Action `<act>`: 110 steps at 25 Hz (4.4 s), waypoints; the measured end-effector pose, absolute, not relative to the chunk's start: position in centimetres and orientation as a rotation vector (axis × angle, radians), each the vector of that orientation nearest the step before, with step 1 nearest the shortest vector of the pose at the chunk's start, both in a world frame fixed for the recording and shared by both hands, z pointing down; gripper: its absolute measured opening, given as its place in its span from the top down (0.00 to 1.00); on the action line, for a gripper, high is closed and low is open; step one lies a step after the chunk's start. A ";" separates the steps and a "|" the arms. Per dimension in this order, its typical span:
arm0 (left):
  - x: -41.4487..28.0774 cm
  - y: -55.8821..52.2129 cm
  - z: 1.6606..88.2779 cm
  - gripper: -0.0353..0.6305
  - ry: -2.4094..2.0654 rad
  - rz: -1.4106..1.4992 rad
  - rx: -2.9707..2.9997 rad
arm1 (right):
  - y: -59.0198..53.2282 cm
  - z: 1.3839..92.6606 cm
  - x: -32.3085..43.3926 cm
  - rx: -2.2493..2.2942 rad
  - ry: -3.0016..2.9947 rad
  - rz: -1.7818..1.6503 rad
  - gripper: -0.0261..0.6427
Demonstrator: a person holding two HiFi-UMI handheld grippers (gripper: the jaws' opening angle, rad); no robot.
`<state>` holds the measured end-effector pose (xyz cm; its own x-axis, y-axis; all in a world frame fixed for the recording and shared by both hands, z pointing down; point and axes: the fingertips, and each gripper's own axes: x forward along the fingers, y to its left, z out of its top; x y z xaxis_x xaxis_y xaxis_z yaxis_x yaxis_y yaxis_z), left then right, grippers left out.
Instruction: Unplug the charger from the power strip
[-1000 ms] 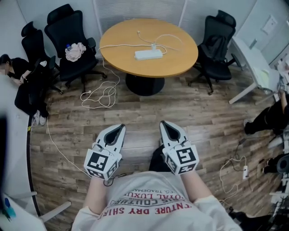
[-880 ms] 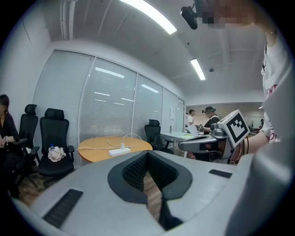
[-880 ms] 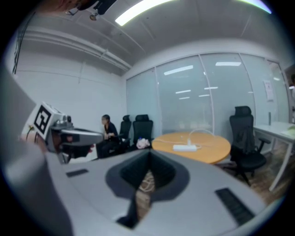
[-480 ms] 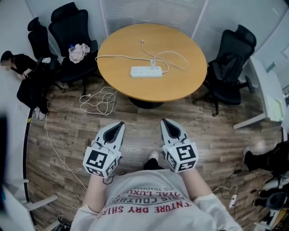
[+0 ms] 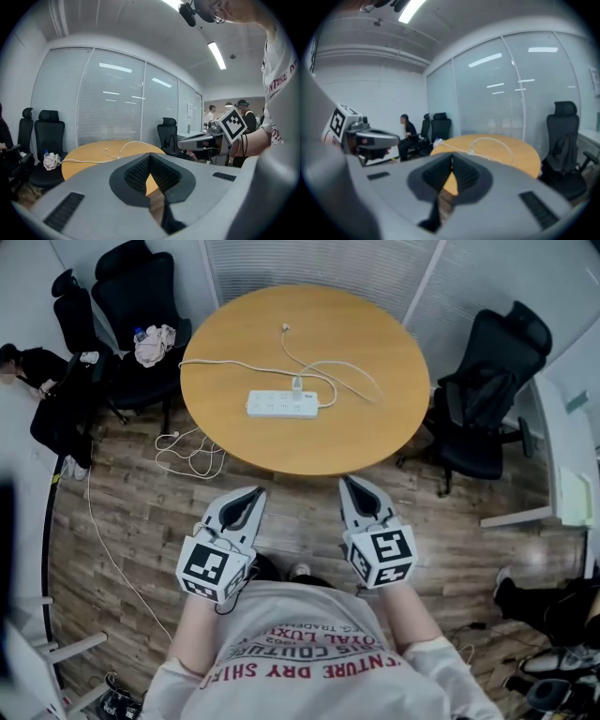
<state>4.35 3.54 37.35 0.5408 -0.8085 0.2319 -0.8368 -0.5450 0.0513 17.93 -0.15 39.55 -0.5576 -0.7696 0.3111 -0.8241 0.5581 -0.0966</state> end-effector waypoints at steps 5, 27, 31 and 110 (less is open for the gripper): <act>4.0 -0.9 38.0 0.90 -1.419 0.269 2.597 | -3.7 41.1 17.8 1.313 -2.532 0.370 0.92; -2.2 -27.5 45.9 0.90 -1.180 0.304 2.611 | -26.3 49.3 11.5 1.393 -2.268 0.551 0.92; -2.0 -28.5 51.0 0.90 -1.069 0.400 2.574 | -27.5 52.6 11.0 1.344 -2.201 0.611 0.92; 0.8 -29.2 62.7 0.90 -0.828 0.735 2.451 | -30.6 54.1 8.6 1.314 -2.045 0.650 0.72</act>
